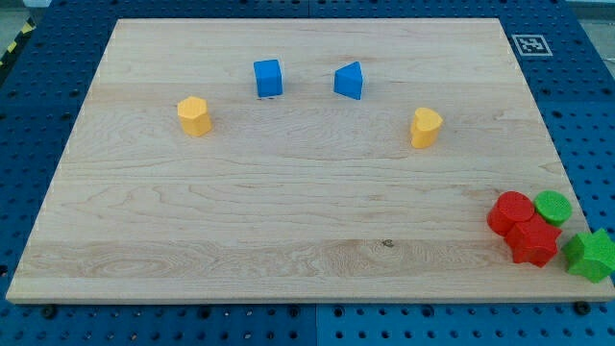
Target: Separate the red circle from the group of blocks
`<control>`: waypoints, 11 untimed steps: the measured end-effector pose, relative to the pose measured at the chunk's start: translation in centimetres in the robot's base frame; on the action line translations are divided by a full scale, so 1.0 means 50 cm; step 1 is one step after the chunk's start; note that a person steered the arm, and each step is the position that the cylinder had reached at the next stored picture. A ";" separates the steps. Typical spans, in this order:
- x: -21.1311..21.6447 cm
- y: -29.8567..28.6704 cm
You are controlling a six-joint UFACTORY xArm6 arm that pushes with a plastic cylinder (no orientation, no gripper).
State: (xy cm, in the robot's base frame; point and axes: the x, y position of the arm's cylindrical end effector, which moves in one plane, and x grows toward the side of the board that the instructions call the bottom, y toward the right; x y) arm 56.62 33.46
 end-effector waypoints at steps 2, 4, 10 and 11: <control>-0.026 -0.107; -0.043 -0.254; -0.046 -0.549; -0.063 -0.627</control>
